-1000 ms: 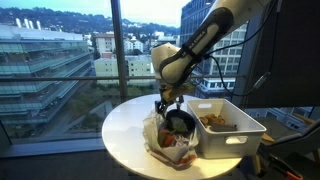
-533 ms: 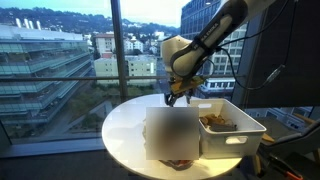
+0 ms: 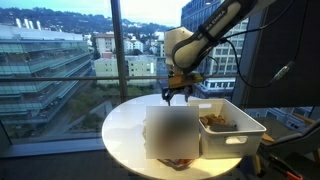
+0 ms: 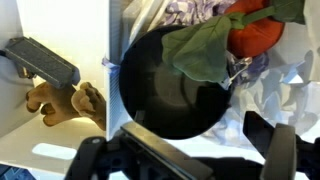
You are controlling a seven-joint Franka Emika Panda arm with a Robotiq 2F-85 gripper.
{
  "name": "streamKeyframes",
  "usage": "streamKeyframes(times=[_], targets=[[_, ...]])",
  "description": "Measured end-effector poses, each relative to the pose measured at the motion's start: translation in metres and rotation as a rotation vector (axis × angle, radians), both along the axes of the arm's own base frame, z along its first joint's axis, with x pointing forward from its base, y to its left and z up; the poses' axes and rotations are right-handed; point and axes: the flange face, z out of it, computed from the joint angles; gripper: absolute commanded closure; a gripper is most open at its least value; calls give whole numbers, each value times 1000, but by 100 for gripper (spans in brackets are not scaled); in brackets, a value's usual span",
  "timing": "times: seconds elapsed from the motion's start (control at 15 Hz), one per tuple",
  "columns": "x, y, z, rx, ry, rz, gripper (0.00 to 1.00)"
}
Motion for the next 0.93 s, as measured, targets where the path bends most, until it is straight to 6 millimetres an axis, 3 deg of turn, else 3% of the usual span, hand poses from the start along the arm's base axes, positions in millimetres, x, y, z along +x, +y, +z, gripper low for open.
streamKeyframes(times=[0.4, 0.93], targets=[[4, 46, -6, 74, -58, -149, 0], [25, 110, -57, 109, -72, -285, 0]])
